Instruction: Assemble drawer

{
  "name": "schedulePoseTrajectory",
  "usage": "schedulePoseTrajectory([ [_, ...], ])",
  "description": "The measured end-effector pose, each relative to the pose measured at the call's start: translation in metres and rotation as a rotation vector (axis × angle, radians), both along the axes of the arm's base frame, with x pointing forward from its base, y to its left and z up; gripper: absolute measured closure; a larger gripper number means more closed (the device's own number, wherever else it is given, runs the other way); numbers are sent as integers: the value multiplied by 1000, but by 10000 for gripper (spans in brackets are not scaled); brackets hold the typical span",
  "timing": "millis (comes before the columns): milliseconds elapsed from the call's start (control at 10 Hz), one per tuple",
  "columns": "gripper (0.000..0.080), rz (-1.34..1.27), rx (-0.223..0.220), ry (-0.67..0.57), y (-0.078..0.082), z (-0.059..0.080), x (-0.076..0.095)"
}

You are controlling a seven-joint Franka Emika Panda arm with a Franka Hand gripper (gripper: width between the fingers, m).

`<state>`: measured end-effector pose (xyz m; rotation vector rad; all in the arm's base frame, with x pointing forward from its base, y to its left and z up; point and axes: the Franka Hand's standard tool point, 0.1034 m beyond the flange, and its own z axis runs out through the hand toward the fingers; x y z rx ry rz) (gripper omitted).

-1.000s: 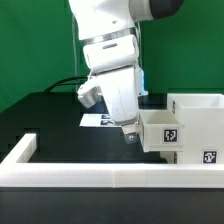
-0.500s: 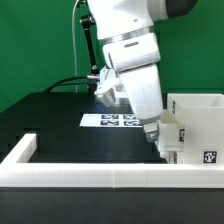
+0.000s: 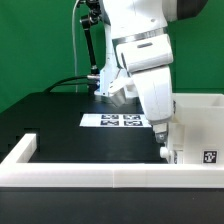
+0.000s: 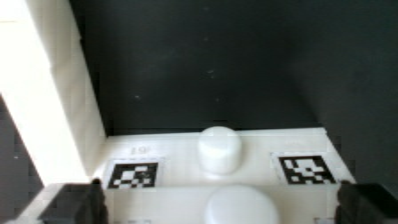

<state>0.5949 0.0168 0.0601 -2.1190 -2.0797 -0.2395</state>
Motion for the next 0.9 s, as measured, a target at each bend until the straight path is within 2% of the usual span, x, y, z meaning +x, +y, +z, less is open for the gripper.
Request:
schedulePoseTrajectory([
  [400, 150, 28, 1, 2, -3, -1, -2],
  [600, 150, 123, -3, -16, 6, 1, -1],
  [700, 150, 142, -22, -19, 5, 1, 0],
  [900, 150, 66, -32, -16, 9, 0, 0],
])
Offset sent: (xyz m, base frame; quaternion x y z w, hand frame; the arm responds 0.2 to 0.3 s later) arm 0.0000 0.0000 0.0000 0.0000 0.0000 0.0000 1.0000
